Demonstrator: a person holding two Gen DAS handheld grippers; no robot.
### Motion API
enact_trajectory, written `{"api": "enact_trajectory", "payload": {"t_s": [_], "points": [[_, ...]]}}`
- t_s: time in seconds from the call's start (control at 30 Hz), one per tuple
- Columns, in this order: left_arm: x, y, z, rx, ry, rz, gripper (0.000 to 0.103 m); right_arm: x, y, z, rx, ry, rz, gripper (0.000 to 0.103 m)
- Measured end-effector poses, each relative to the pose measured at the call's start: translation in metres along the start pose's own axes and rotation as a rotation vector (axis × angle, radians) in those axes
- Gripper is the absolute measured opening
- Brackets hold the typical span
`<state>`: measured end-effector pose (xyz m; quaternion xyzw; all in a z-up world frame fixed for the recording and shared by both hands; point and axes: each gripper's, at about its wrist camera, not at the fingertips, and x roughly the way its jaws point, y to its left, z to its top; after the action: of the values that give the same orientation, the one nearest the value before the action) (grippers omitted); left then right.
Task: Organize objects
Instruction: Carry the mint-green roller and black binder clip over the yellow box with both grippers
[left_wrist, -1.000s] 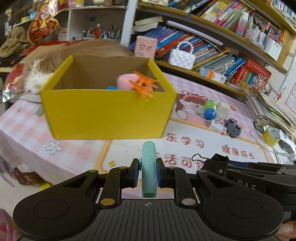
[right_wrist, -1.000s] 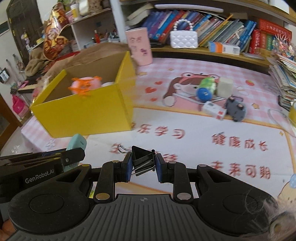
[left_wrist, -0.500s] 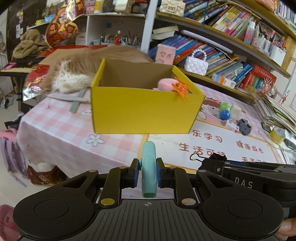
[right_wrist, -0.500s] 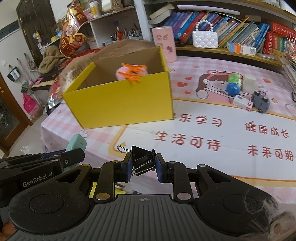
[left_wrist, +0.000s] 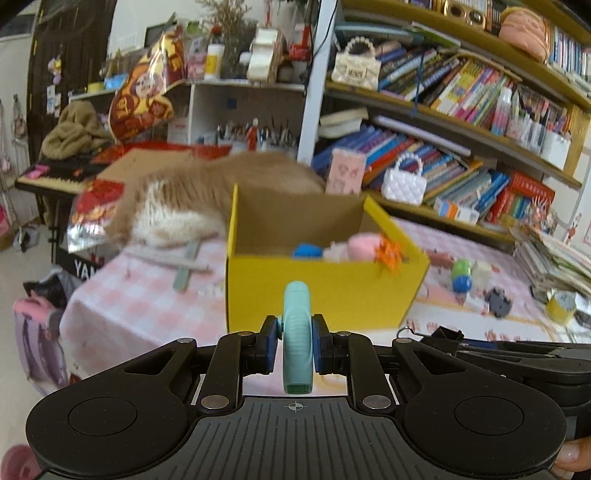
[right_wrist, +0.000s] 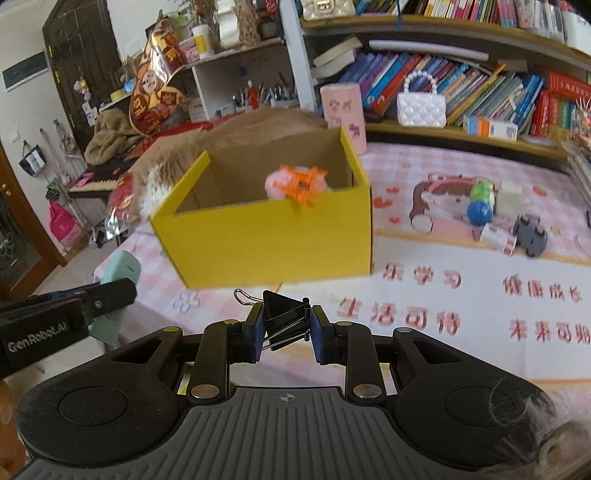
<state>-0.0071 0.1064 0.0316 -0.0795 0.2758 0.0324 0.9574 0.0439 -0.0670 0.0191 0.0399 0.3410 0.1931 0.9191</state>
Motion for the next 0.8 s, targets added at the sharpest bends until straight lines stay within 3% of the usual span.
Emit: {"api": "enact_trajectory", "payload": {"t_s": [0.33,0.53,0.8], "points": [[0.034,-0.007,0.052,0.004,-0.111,0.008,0.017,0.021,-0.011,0.074,-0.011,-0.138,0.033,0.023],[0.075,-0.014,0.070,0.016,-0.094,0.028,0.017,0.050,-0.013,0.122,-0.069,-0.218,0.050,0.023],[0.122,-0.020,0.074,0.027,-0.017,0.073,0.017,0.111,-0.019,0.151,-0.112,-0.156,0.075,0.023]]}}
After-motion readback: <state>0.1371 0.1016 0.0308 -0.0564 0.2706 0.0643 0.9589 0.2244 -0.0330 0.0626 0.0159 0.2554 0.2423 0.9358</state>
